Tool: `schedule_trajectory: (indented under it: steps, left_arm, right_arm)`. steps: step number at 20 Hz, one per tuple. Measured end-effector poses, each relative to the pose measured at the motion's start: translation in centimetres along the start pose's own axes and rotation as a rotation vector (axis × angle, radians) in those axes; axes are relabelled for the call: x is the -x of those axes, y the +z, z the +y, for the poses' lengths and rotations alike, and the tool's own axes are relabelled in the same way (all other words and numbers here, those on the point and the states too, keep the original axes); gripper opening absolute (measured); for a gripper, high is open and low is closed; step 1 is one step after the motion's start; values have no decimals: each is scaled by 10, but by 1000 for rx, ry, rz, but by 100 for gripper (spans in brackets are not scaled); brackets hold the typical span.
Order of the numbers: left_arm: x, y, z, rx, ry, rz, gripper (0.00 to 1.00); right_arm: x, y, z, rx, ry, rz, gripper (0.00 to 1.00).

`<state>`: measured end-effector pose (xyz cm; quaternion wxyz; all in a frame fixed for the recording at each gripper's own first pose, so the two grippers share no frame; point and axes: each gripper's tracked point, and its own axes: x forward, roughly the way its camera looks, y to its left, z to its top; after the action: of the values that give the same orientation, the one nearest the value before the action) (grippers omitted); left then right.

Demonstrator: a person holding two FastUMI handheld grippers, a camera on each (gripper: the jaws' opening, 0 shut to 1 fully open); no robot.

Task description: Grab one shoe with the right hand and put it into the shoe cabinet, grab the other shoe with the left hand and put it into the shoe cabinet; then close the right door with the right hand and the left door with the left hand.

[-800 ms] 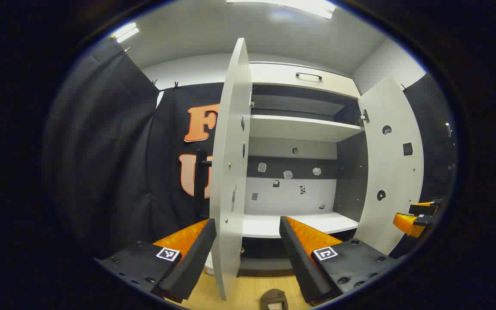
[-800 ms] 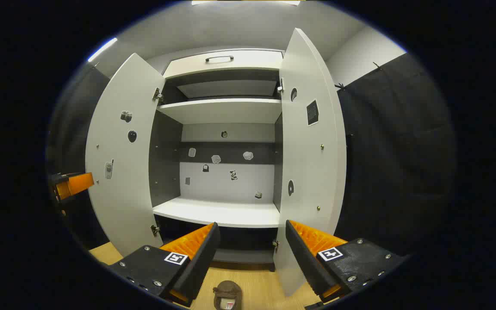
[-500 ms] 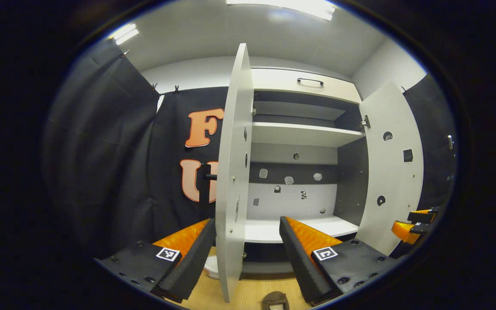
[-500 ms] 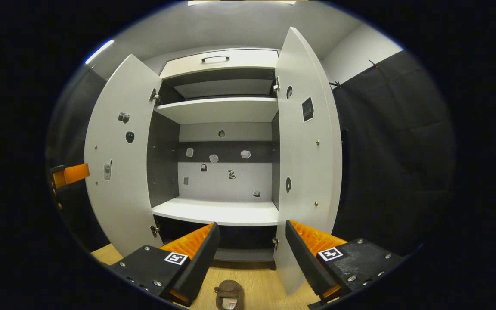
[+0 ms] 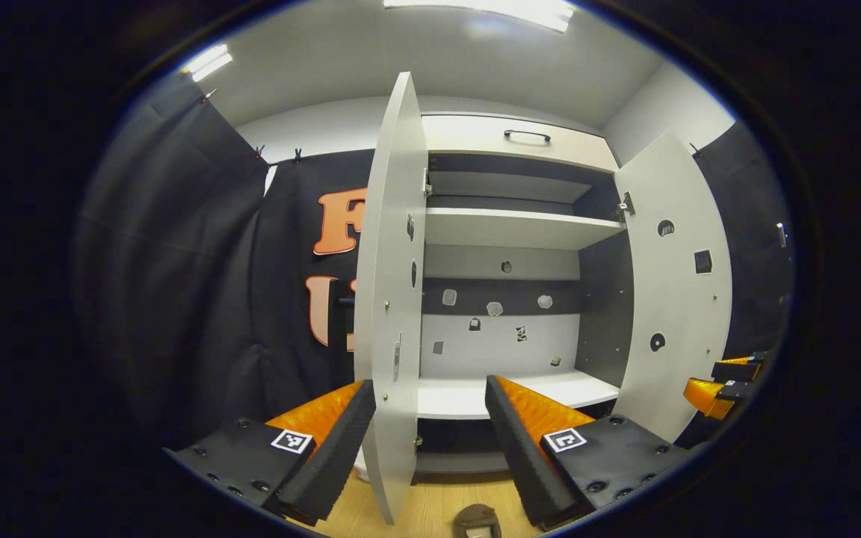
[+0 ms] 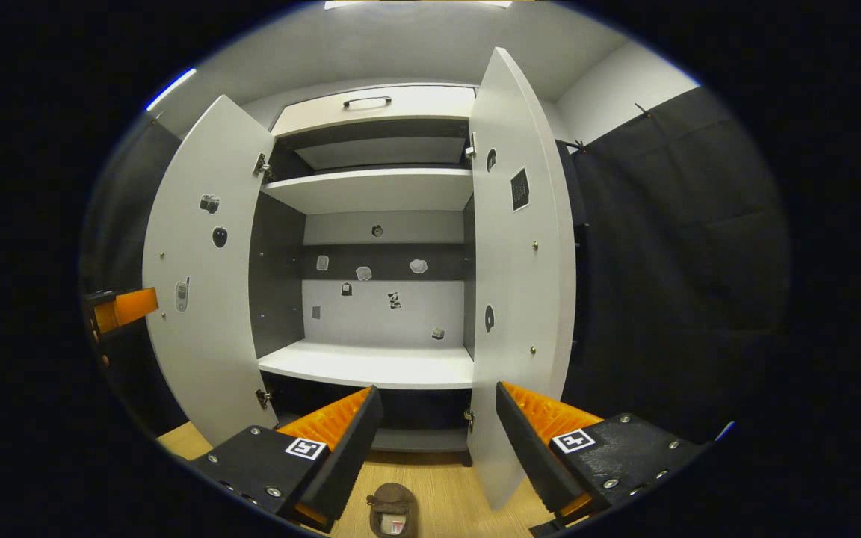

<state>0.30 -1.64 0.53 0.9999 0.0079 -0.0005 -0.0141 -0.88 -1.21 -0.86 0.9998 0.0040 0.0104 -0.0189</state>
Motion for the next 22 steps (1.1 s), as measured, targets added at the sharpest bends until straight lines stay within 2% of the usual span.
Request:
schedule_trajectory:
  steps: [3, 7, 15, 18, 21, 22]
  left_arm:
    - [-1, -6, -2, 0, -5, 10, 94]
    - [-1, -14, -1, -6, -2, 29, 96]
    - [0, -20, 11, -3, 24, 40, 94]
    - [1, -26, 19, -13, 42, 52, 96]
    - [3, -33, 25, -19, 58, 67, 94]
    - [3, -35, 27, -22, 65, 73, 96]
  right_arm:
    - [-2, -14, 3, 2, 6, 28, 94]
    - [-5, -63, 13, -2, 28, 122, 94]
    - [-10, -218, 40, -28, 85, 437, 94]
    - [-14, -274, 46, 1, 88, 539, 87]
    - [-16, -325, 48, 22, 80, 631, 72]
    - [-15, -342, 49, 27, 77, 663, 68]
